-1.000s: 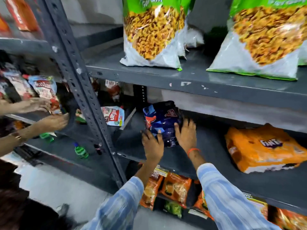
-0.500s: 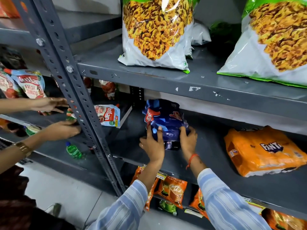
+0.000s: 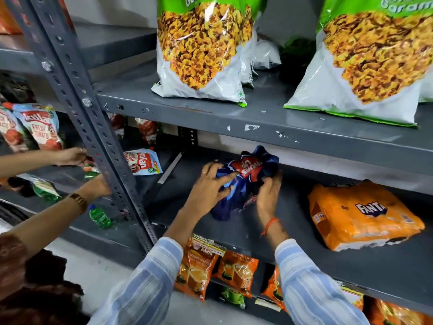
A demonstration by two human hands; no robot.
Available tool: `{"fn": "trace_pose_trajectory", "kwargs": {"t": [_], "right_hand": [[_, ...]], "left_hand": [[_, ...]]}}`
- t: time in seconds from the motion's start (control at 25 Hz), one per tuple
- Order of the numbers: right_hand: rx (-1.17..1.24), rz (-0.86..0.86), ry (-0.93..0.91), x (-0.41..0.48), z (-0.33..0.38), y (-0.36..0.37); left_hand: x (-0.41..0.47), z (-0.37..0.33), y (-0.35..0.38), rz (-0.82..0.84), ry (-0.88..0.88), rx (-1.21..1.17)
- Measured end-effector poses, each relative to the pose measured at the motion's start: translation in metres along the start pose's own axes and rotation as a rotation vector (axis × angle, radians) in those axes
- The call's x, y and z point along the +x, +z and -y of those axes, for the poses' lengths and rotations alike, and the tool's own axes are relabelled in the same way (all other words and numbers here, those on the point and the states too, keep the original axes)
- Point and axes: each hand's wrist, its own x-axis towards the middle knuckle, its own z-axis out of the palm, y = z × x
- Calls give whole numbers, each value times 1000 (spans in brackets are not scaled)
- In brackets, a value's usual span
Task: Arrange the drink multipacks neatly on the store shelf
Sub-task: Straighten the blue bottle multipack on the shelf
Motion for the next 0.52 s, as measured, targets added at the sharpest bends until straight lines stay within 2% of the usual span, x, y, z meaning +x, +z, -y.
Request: {"fn": "trace_pose_trajectory", "kwargs": {"t": [0.04,0.08,0.16,0.28,0.4,0.52], "right_hand": [[16,-13,-14,5,1,-2],[24,-11,-5,13,2,-4],[10,29,33,28,8,-8],[-32,-65,-24,30,4,-11],[-94,-261,-116,8,-13,-23],[-94,-200,-239,-11,-17,-34]], "left_hand": [[-5,-4,6,-62,-35,31],[-13,-15,13,-102,-144,18],[-37,-59,27,-114,-382,-137],[-59,-101,48,-17,-463,-307],[-29,-68,49,-6,-587,-267],[-18,-33,40,22,-680,-271]]}}
